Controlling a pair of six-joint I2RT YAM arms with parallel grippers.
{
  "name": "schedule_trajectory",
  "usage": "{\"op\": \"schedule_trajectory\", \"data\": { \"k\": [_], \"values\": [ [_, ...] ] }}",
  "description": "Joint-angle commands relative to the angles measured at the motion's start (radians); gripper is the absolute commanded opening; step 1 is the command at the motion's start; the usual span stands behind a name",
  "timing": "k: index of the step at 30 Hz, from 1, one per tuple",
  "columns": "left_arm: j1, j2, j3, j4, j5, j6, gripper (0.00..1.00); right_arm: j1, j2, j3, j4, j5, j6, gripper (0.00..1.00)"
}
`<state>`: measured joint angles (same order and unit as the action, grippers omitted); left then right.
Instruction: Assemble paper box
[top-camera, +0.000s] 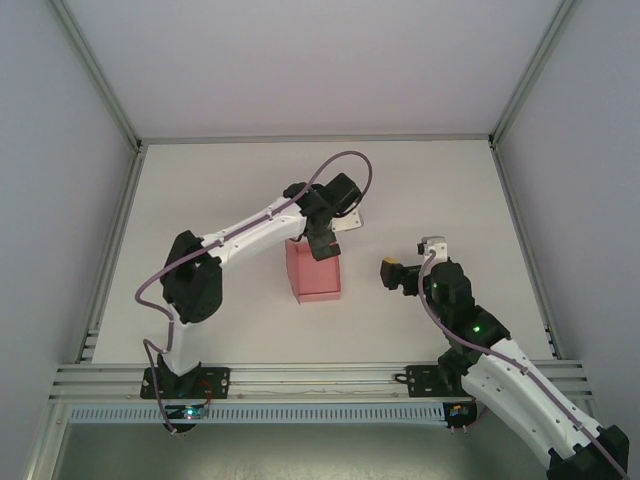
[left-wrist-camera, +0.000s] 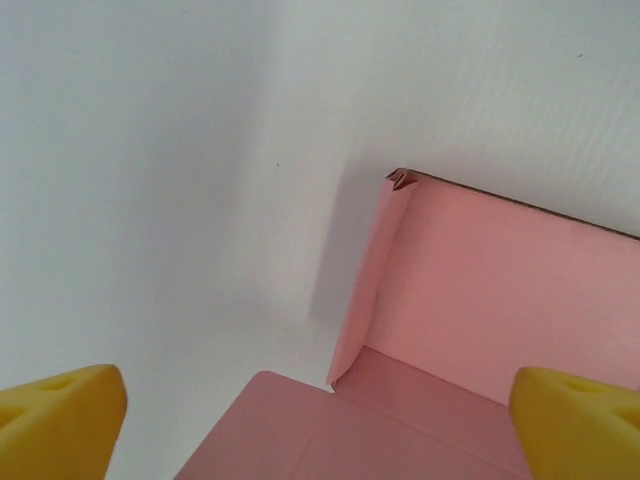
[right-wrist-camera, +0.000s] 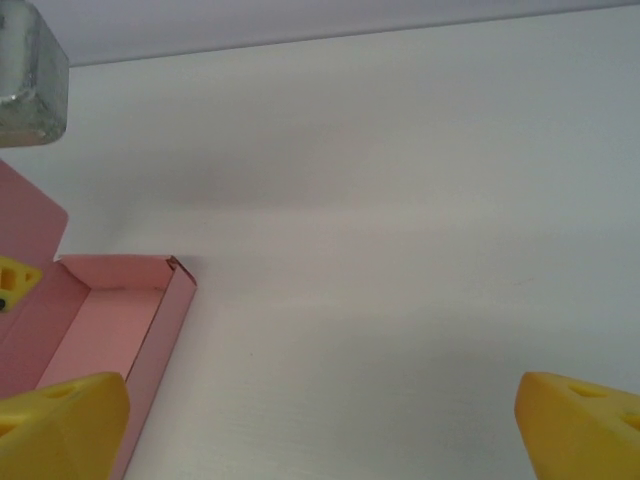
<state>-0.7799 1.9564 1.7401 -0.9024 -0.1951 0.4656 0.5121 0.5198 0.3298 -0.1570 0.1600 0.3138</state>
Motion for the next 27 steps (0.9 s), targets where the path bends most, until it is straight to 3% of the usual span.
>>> {"op": "schedule_trajectory", "data": {
  "k": [1,4,8,14,16,21,27],
  "values": [
    [-0.008,-0.144,-0.101,0.178,-0.011,-0.150,1.00,-0.011,0.052,0.016,0.095,-0.109,-0.083,0.98],
    [-0.007,-0.351,-0.224,0.326,0.010,-0.350,1.00,-0.011,0.176,0.073,0.132,-0.215,-0.175,0.98],
    [-0.007,-0.559,-0.302,0.290,-0.012,-0.700,1.00,-0.011,0.439,0.231,0.125,-0.339,-0.323,0.98],
    [0.004,-0.864,-0.641,0.216,-0.358,-1.007,1.00,0.012,0.886,0.595,-0.054,-0.459,-0.530,0.98],
    [0.028,-0.929,-0.726,0.157,-0.393,-1.094,1.00,0.030,1.003,0.699,-0.127,-0.510,-0.617,0.98],
    [0.051,-1.012,-0.861,0.090,-0.371,-1.174,1.00,0.085,1.236,0.918,-0.286,-0.537,-0.777,0.96],
    [0.060,-1.028,-0.919,0.102,-0.352,-1.183,1.00,0.116,1.451,1.120,-0.397,-0.532,-0.743,0.83]
  ]
}}
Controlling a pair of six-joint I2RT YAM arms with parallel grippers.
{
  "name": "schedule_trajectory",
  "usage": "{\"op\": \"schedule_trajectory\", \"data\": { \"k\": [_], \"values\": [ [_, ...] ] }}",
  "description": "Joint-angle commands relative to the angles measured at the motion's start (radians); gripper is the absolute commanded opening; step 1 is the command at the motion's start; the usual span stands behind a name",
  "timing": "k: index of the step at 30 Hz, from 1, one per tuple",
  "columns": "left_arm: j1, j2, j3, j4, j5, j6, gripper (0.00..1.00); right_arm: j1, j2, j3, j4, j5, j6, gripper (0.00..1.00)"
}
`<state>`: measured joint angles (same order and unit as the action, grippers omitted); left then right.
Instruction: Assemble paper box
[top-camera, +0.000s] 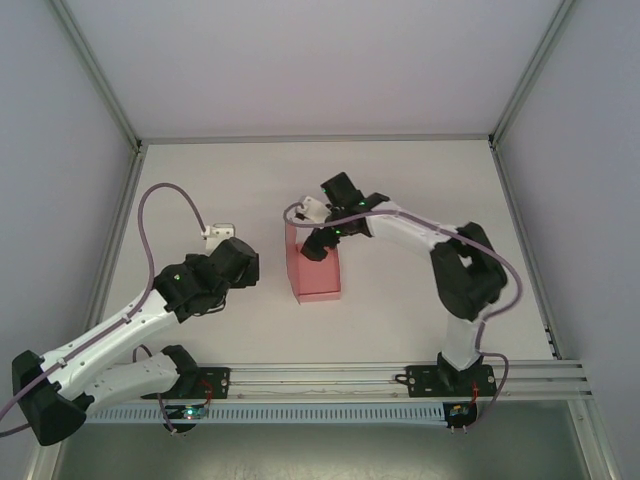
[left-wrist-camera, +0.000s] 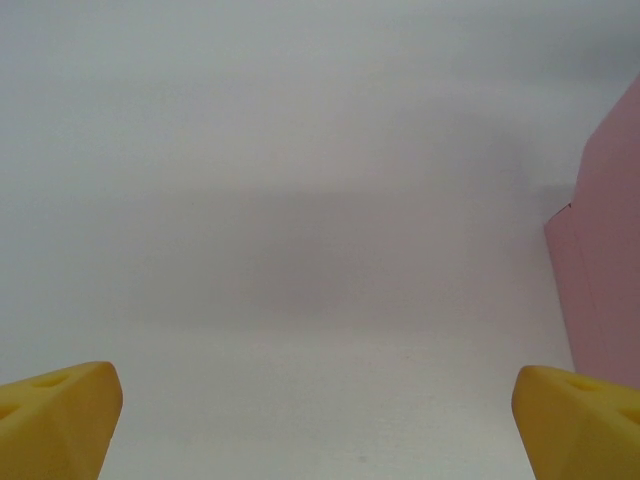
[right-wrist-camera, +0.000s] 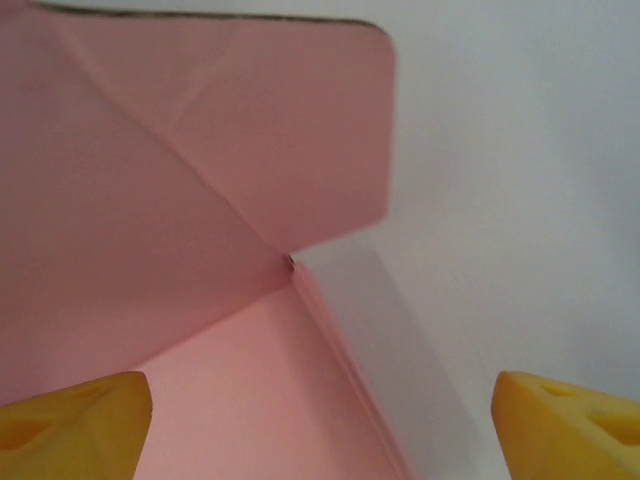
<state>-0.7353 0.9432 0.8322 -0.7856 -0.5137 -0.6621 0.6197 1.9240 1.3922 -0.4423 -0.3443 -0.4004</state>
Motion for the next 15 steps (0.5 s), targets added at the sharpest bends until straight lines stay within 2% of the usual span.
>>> {"op": "schedule_trajectory", "data": {
  "k": [1,4,7,11,12,15],
  "values": [
    [0.016,-0.014,-0.014,-0.011,-0.028,-0.053,1.00,0.013,0.061,0.066,-0.110,-0.023,-0.020,0.81],
    [0.017,-0.015,-0.021,0.001,-0.017,-0.042,1.00,0.023,0.082,0.072,-0.094,0.019,0.010,0.70],
    [0.019,-0.023,-0.033,0.019,-0.013,-0.031,1.00,0.023,0.092,0.069,-0.079,0.066,0.053,0.51],
    [0.019,-0.029,-0.044,0.035,-0.017,-0.032,1.00,0.024,0.077,0.024,-0.012,0.139,0.123,0.31],
    [0.020,-0.026,-0.045,0.039,-0.016,-0.029,1.00,0.023,0.073,0.015,-0.001,0.162,0.139,0.28],
    [0.019,-0.025,-0.044,0.039,-0.024,-0.027,1.00,0.023,0.062,-0.019,0.025,0.211,0.181,0.26]
  ]
}}
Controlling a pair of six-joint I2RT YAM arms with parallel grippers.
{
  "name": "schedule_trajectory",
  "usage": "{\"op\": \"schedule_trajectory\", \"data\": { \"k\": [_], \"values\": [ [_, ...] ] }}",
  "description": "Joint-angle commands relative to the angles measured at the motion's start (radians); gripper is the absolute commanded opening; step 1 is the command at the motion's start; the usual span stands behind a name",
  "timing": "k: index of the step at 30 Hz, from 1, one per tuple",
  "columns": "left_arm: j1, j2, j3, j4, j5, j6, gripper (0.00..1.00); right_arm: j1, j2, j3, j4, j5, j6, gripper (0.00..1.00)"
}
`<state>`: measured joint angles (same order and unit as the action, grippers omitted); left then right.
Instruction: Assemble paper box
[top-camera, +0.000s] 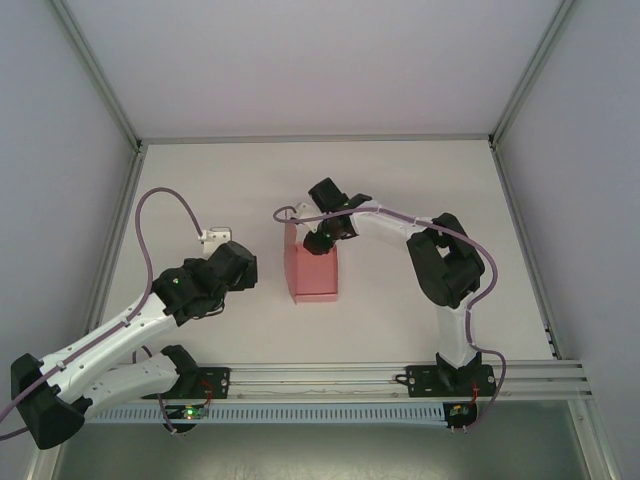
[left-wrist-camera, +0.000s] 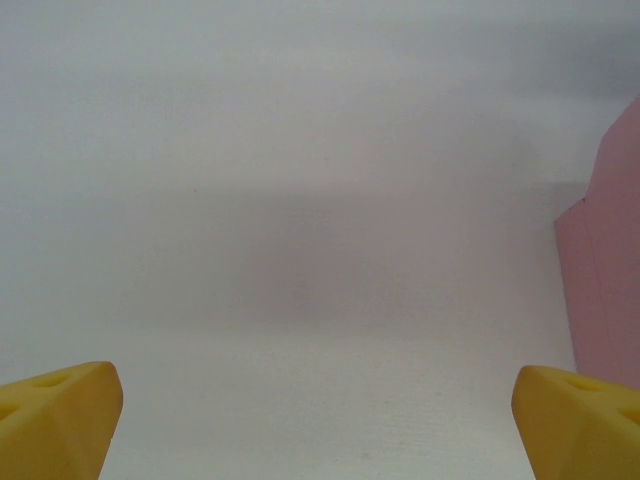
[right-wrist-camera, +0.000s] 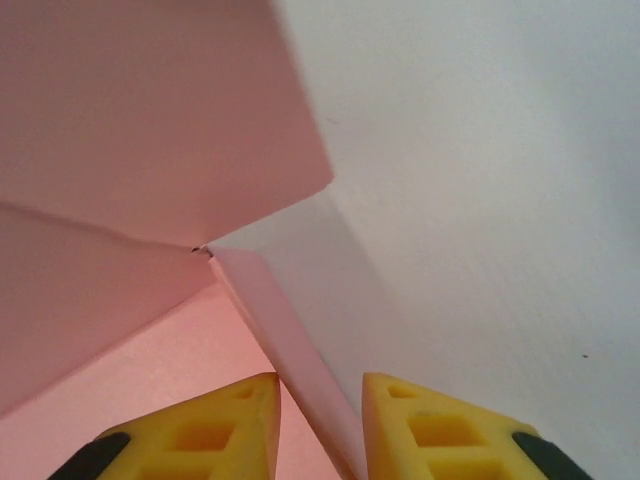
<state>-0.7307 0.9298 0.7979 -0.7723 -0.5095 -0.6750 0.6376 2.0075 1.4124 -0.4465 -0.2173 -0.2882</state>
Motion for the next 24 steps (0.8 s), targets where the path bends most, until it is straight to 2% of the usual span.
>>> {"op": "schedule_trajectory", "data": {
  "k": [1,7,13,19,23,24],
  "values": [
    [0.014,-0.011,-0.009,0.024,-0.034,-0.016,1.00,0.005,-0.025,-0.052,0.041,0.095,0.083,0.24],
    [0.014,-0.010,-0.008,0.023,-0.043,-0.024,1.00,-0.001,-0.086,-0.139,0.107,0.161,0.244,0.10],
    [0.014,0.008,-0.019,0.061,-0.033,-0.049,1.00,0.015,-0.203,-0.274,0.146,0.345,0.587,0.02],
    [0.015,0.047,-0.003,0.108,-0.014,-0.047,1.00,0.089,-0.202,-0.309,0.031,0.523,0.808,0.08],
    [0.015,0.090,0.017,0.117,-0.012,-0.039,1.00,0.122,-0.221,-0.333,0.027,0.561,0.912,0.09],
    [0.016,0.101,0.025,0.117,-0.010,-0.037,1.00,0.135,-0.228,-0.338,0.033,0.563,0.915,0.12]
  ]
}}
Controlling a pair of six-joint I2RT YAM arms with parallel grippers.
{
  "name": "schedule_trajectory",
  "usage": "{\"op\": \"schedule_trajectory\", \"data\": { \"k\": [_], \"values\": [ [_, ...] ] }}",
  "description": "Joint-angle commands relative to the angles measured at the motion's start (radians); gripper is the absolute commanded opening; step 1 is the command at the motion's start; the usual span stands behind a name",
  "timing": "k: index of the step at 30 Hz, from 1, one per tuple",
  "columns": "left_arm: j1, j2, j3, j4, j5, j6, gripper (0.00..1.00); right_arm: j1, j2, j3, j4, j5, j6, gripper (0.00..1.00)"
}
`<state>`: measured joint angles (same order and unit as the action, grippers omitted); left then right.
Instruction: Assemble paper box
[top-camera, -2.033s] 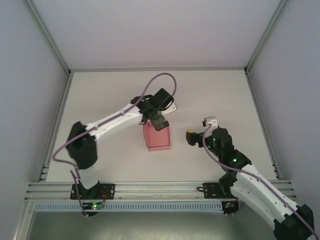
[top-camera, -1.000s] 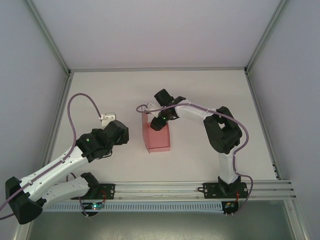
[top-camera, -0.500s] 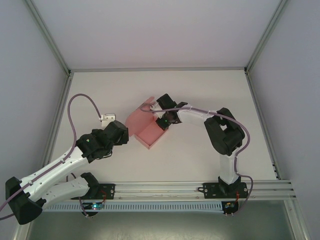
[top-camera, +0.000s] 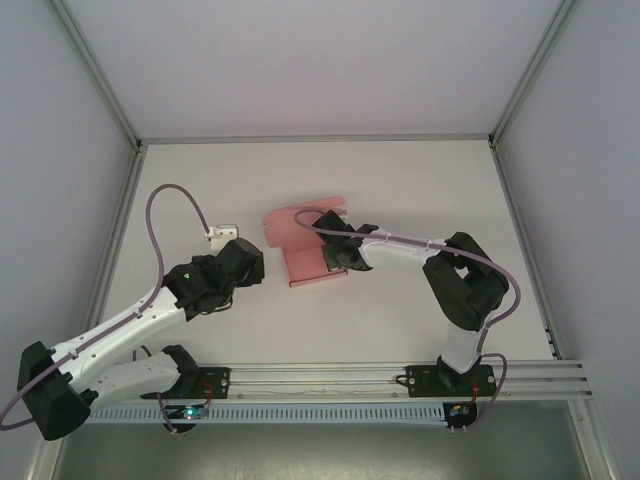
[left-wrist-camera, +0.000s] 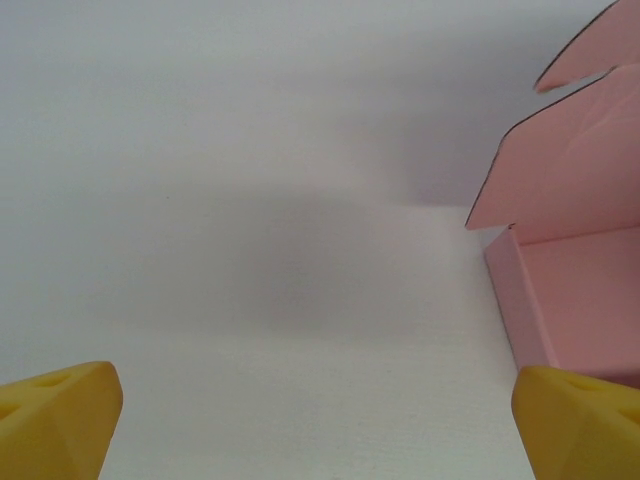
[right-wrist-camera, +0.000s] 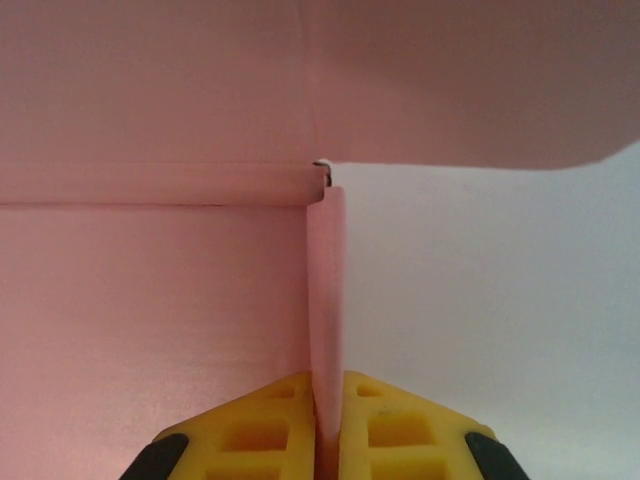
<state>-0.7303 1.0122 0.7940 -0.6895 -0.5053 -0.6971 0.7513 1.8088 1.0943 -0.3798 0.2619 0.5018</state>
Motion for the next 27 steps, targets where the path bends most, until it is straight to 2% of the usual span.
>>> {"op": "schedule_trajectory", "data": {
  "k": [1,2,6,8,12,14,17,19,21,22,24,26,27],
  "values": [
    [0.014,0.034,0.037,0.032,-0.013,-0.011,1.00,0.038,-0.035,-0.021,-0.036,0.104,0.141,0.17],
    [0.015,0.046,0.044,0.030,-0.008,-0.008,1.00,0.054,-0.040,-0.020,-0.043,0.124,0.152,0.20],
    [0.014,0.087,0.065,0.039,0.018,0.013,1.00,0.089,-0.077,-0.056,-0.014,0.147,0.171,0.46],
    [0.015,0.092,0.065,0.059,0.036,0.029,1.00,0.091,-0.109,-0.087,0.012,0.165,0.175,0.55],
    [0.015,0.089,0.059,0.095,0.066,0.067,1.00,0.088,-0.199,-0.131,0.016,0.240,0.118,0.62],
    [0.020,0.088,0.057,0.126,0.094,0.104,1.00,0.082,-0.259,-0.157,0.048,0.258,0.044,0.68],
    [0.043,0.089,0.055,0.188,0.182,0.161,1.00,0.062,-0.372,-0.227,0.179,0.227,-0.154,0.98],
    [0.071,0.091,0.053,0.240,0.258,0.198,1.00,0.030,-0.443,-0.280,0.311,0.176,-0.287,0.98],
    [0.122,0.099,0.053,0.300,0.363,0.247,1.00,-0.031,-0.503,-0.337,0.452,0.099,-0.360,0.98],
    [0.152,0.105,0.050,0.332,0.421,0.273,1.00,-0.075,-0.523,-0.365,0.518,-0.002,-0.389,0.98],
    [0.206,0.127,0.054,0.383,0.509,0.332,1.00,-0.174,-0.534,-0.386,0.603,-0.330,-0.524,0.98],
    [0.255,0.160,0.073,0.405,0.586,0.407,1.00,-0.252,-0.515,-0.346,0.572,-0.564,-0.610,0.98],
    [0.274,0.178,0.084,0.410,0.616,0.434,1.00,-0.274,-0.498,-0.308,0.519,-0.617,-0.634,0.98]
  ]
}}
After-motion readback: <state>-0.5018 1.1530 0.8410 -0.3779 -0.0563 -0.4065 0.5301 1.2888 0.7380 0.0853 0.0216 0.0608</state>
